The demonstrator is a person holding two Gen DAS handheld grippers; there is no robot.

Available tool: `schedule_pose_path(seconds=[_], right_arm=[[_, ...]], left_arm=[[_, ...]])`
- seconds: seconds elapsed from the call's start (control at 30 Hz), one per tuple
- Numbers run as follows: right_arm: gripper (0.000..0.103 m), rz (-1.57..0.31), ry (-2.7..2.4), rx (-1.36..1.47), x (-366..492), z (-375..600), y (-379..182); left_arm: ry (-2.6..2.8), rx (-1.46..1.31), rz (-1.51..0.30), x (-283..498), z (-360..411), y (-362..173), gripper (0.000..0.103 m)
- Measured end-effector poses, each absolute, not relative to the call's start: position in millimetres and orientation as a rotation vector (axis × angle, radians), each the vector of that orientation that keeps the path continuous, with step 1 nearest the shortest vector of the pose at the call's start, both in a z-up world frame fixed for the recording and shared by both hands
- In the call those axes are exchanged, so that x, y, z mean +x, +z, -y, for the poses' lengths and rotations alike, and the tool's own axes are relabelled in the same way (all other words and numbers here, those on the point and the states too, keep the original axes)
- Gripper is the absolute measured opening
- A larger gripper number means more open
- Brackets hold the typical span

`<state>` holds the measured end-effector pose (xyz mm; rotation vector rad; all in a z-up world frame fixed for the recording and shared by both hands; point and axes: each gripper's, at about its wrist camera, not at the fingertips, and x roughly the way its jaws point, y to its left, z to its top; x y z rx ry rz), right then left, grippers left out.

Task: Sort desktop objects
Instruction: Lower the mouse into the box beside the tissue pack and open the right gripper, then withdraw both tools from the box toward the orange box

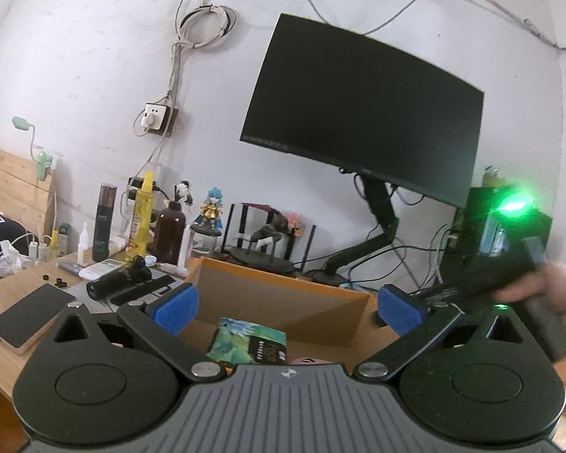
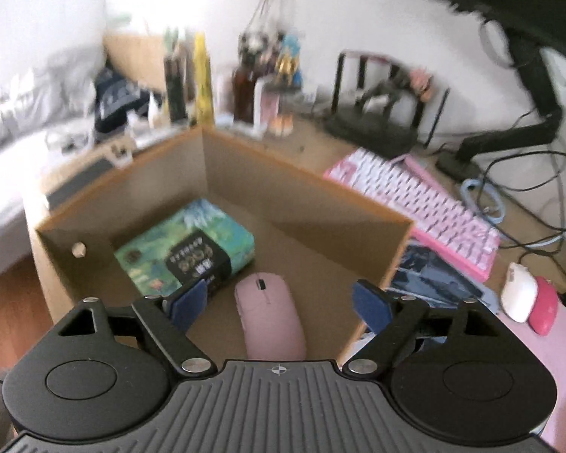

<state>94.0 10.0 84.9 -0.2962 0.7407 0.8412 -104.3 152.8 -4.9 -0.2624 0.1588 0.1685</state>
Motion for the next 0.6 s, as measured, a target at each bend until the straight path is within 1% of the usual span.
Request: schedule_pose_path(seconds=[0.1,0.17,0.33,0.47,0.6], right_arm=[[0.089,-0.669,0.836,-0.246,93.0,5.7,96.4],[0.093,-0.620,0.831,-0.211,83.2,19.7,105.4],[0.095,-0.491,0.784,-0.127,50.1,62.5,117.7],[0.100,-0.403,0.731,-0.077,19.6,95.3,116.5],[0.101,-0.361,0.700,-0.009,-3.5,126.5,105.7]], left_arm=[[0.188,-0.243,-0.186,-93.2,-152.4,-3.7,0.103],[0.195,-0.225,-0.203,-87.2,-151.0,-3.2,0.103],[0.193,-0.199,-0.220,-79.0,-147.6,-2.5,0.103],[0.182,-0.185,-0.228,-75.1,-144.0,-2.5,0.103],[0.158,-0.184,-0.217,-72.4,-138.5,-3.0,0.103]])
